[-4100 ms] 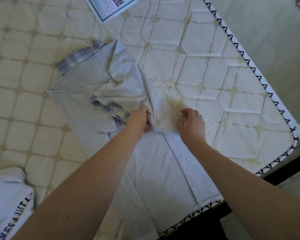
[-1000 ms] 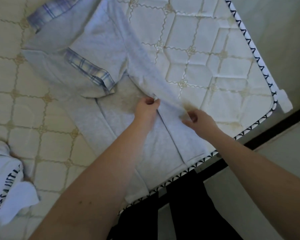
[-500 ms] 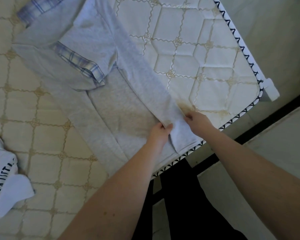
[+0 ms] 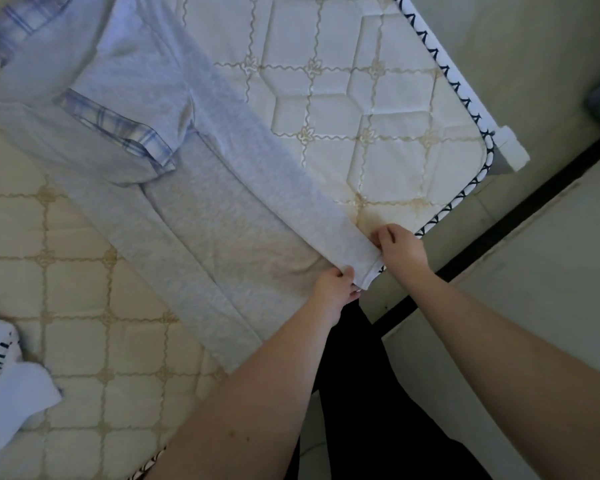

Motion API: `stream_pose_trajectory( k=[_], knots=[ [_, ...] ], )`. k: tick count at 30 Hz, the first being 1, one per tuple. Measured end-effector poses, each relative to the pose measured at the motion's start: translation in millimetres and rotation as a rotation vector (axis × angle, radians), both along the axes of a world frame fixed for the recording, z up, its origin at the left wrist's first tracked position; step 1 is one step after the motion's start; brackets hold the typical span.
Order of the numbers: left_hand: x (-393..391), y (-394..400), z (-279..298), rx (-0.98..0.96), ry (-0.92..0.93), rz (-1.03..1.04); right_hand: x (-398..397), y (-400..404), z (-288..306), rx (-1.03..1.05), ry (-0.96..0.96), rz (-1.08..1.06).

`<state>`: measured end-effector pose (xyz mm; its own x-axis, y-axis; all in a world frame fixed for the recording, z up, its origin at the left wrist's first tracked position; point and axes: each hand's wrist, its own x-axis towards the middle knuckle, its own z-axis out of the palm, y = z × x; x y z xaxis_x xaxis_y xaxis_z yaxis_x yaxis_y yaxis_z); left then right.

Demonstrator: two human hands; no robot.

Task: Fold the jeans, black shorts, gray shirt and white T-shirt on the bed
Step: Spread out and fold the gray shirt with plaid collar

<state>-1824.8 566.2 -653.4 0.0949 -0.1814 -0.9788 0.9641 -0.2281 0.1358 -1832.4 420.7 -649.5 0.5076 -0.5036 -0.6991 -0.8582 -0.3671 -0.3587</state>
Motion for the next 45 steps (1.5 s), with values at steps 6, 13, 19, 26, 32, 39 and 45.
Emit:
stream_pose_trajectory(
  k=[6, 13, 19, 26, 32, 39, 45],
  knots=[
    [1, 6, -14, 0.071, -0.080, -0.138, 21, 15, -9, 0.127, -0.106, 0.064],
    [-4, 22, -12, 0.199, -0.202, -0.210, 36, 14, -6, 0.034, 0.128, 0.430],
    [-9, 27, -3, 0.172, -0.104, -0.450, 9, -4, 0, 0.068, 0.246, 0.322],
    [41, 36, 6, 0.342, -0.447, 0.118, -12, -8, 1, 0.138, 0.164, 0.205],
    [122, 43, 3, 0.325, -0.384, 0.272, 1, 18, 8, -0.030, -0.007, 0.103],
    [199, 71, -3, 0.292, -0.392, 0.228, 95, 62, 1, 0.007, -0.178, 0.141],
    [265, 92, -9, 0.428, -0.650, 0.016, 163, 66, -8, 0.003, -0.254, 0.241]
  ],
)
